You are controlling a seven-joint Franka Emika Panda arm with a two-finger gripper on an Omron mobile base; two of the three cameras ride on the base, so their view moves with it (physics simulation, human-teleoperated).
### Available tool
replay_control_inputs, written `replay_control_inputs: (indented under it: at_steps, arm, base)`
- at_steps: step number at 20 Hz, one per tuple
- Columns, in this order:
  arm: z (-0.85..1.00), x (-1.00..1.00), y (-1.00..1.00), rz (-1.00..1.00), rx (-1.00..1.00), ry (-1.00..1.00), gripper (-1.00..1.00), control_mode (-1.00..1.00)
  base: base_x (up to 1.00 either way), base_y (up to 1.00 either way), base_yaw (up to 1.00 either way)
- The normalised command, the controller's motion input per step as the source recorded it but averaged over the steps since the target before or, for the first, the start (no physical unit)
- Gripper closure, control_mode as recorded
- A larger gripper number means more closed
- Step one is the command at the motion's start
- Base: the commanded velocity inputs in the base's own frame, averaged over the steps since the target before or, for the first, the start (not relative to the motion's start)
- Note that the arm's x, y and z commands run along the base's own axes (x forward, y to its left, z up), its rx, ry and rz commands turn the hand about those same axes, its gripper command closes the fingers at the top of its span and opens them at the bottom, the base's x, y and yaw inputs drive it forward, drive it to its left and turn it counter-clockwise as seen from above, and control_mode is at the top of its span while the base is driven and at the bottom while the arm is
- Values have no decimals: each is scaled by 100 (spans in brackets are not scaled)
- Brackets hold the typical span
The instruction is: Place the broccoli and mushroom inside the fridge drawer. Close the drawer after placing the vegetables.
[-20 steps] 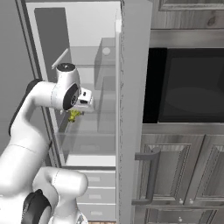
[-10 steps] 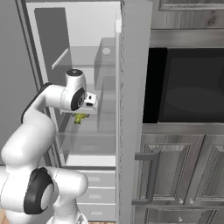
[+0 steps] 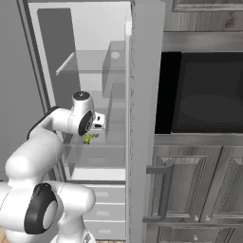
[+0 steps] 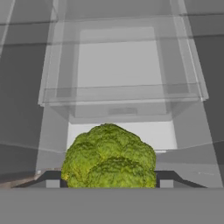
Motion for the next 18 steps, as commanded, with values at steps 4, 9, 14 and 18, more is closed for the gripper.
replay_control_inputs:
  at_steps: [4,9,14,18]
  arm:
    - [-31,0,0,0,0,0,100,-100]
    - [-34,-5,0,1,0,0,100,-100]
    - [-51,-36,1,0,0,0,100,-100]
    - [-63,-85,6,3,-1,0,100,-100]
  base:
    - [0,0,0]
    - [0,0,0]
    - [0,0,0]
    - [0,0,0]
